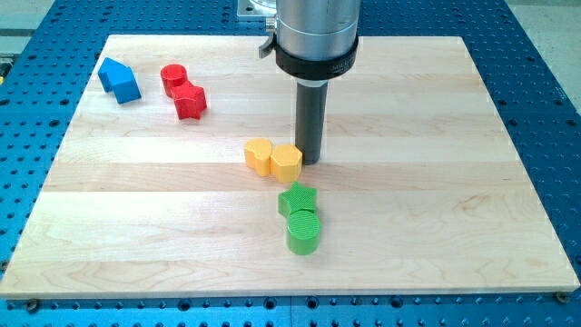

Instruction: Push the yellow blocks to the left

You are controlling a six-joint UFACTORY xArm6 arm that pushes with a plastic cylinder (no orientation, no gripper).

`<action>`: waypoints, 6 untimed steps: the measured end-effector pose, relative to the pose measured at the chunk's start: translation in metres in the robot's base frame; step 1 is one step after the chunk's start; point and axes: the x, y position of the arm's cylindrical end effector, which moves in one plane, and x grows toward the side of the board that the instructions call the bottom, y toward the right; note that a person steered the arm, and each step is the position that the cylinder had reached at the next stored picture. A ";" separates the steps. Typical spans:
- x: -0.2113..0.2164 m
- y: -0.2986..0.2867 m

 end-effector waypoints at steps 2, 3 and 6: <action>0.025 0.032; 0.056 0.029; 0.028 -0.025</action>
